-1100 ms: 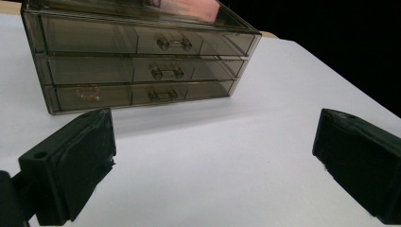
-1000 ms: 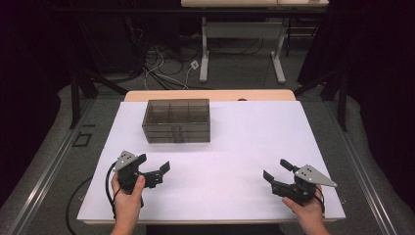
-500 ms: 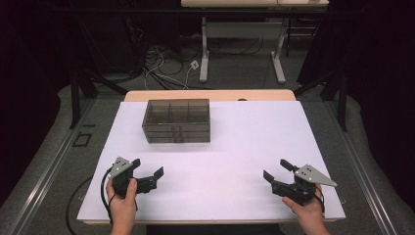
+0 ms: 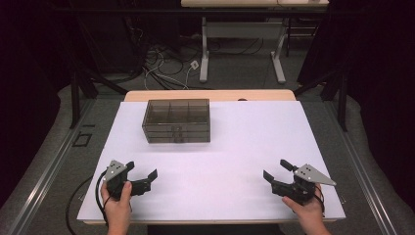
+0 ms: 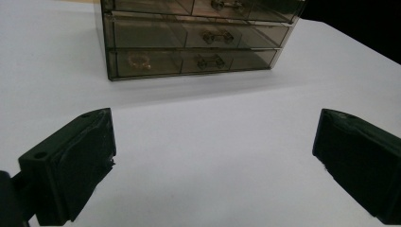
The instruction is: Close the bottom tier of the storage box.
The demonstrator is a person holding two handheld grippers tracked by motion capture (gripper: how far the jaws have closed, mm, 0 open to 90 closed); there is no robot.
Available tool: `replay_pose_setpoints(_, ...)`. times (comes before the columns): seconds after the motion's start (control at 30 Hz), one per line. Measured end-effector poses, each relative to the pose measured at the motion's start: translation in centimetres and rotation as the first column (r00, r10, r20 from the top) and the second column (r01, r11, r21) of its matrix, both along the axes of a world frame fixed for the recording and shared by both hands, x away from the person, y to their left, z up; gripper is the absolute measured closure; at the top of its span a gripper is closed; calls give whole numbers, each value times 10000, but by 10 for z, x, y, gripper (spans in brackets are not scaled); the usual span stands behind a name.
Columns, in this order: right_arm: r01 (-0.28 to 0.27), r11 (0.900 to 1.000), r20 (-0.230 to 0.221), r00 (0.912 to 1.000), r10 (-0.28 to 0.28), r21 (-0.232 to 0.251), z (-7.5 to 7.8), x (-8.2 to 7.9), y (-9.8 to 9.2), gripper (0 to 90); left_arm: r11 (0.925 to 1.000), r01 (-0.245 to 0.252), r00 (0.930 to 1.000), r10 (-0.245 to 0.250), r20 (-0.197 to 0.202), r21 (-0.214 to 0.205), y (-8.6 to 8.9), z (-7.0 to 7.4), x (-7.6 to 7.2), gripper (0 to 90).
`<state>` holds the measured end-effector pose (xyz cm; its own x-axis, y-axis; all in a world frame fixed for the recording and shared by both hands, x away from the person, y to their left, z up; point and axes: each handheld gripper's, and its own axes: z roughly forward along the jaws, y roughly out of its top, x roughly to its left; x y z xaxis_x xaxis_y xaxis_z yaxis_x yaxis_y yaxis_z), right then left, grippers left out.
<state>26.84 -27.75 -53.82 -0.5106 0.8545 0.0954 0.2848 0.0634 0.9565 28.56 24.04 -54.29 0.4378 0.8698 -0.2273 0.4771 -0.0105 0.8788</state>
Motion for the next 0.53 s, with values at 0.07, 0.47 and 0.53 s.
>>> replay_pose_setpoints(0.07, -36, 10000, -52, 10000, 36, -49, 0, 0, 0, 210, 9999, -85, 10000, 85, -33, -82, 1, -2, 0, 4)
replay_pose_setpoints(0.47, 17, 10000, -118, 9999, -18, -39, 0, 0, -1, 210, 9995, -210, 9998, 209, -48, -225, 4, -3, 1, 4)
replay_pose_setpoints(0.53, 16, 10000, -91, 10000, -16, -65, 0, 0, -2, 208, 9996, -216, 9997, 215, -88, -206, 3, -3, 1, 5)
